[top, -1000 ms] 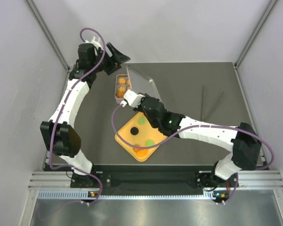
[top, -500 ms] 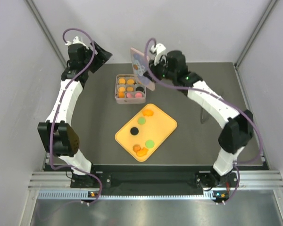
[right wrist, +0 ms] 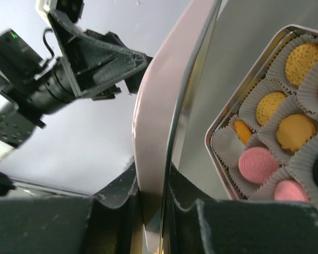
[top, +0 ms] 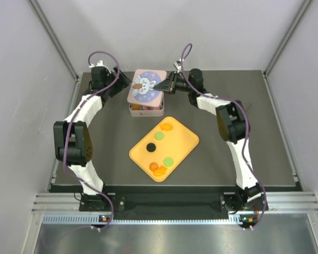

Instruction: Pack the cookies

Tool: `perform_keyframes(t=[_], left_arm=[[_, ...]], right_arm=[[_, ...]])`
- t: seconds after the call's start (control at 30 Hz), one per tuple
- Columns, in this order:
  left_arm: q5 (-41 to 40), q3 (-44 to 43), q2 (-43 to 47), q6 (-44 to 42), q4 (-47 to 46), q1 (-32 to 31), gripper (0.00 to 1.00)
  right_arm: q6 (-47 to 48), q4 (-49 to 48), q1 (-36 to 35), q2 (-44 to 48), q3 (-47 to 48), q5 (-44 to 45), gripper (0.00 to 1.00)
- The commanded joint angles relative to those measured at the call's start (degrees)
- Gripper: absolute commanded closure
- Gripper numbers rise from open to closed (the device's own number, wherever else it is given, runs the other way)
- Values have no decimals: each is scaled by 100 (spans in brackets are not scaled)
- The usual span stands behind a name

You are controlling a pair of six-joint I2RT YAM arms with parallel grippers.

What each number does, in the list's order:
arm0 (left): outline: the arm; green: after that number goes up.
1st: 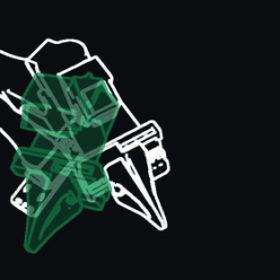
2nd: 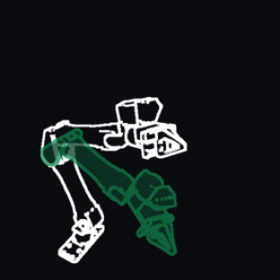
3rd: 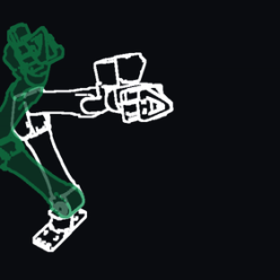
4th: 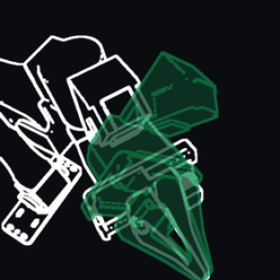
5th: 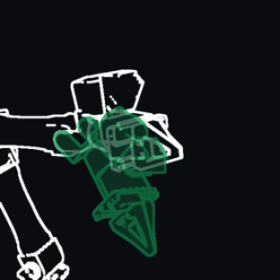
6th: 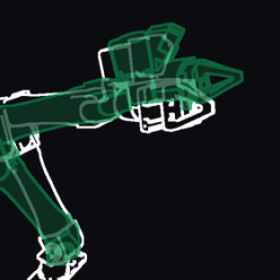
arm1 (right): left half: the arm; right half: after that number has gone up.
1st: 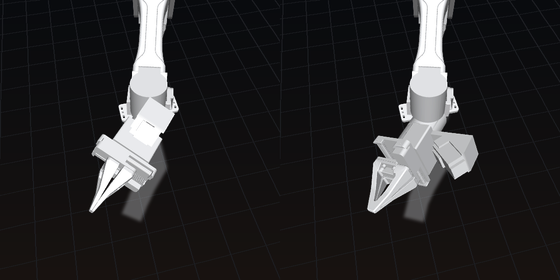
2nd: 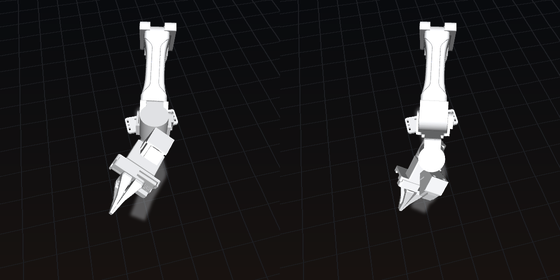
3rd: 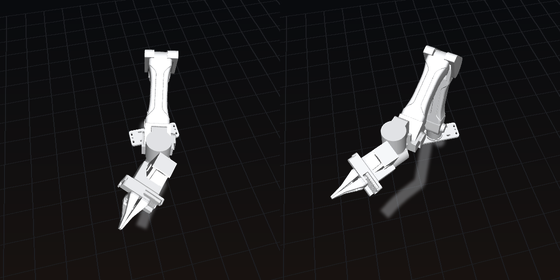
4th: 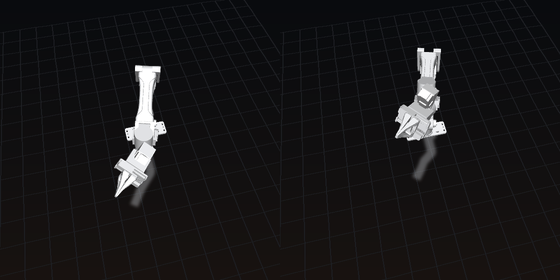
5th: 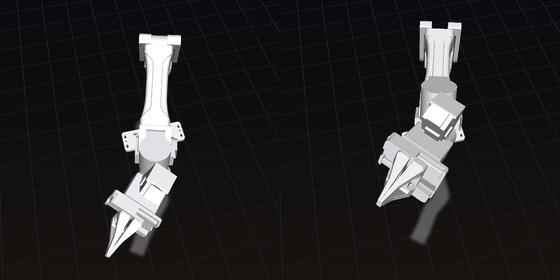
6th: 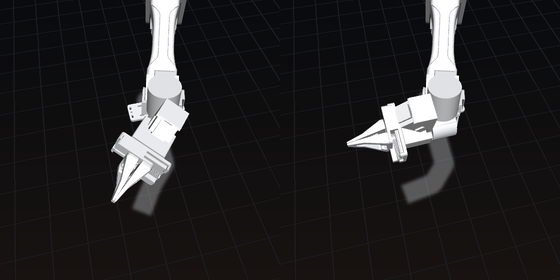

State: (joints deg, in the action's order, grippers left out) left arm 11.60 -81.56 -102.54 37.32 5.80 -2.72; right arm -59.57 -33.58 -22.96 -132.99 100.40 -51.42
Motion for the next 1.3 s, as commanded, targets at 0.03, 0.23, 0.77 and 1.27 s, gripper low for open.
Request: perform_keyframes(t=[0.03,0.23,0.77,1.27], left_arm=[[185,17,-231,-225,-791,44,16],[150,-35,-512,-366,-835,52,16],[141,87,-899,-401,-923,52,16],[238,325,-1075,-269,-1081,44,16]], right_arm=[[-2294,-2538,125,-893,954,-422,100],[-2279,-2277,143,-1229,1297,-369,100],[-2270,-1661,90,-1932,1851,-492,99],[-2155,-939,2,-2407,2432,-597,96]])
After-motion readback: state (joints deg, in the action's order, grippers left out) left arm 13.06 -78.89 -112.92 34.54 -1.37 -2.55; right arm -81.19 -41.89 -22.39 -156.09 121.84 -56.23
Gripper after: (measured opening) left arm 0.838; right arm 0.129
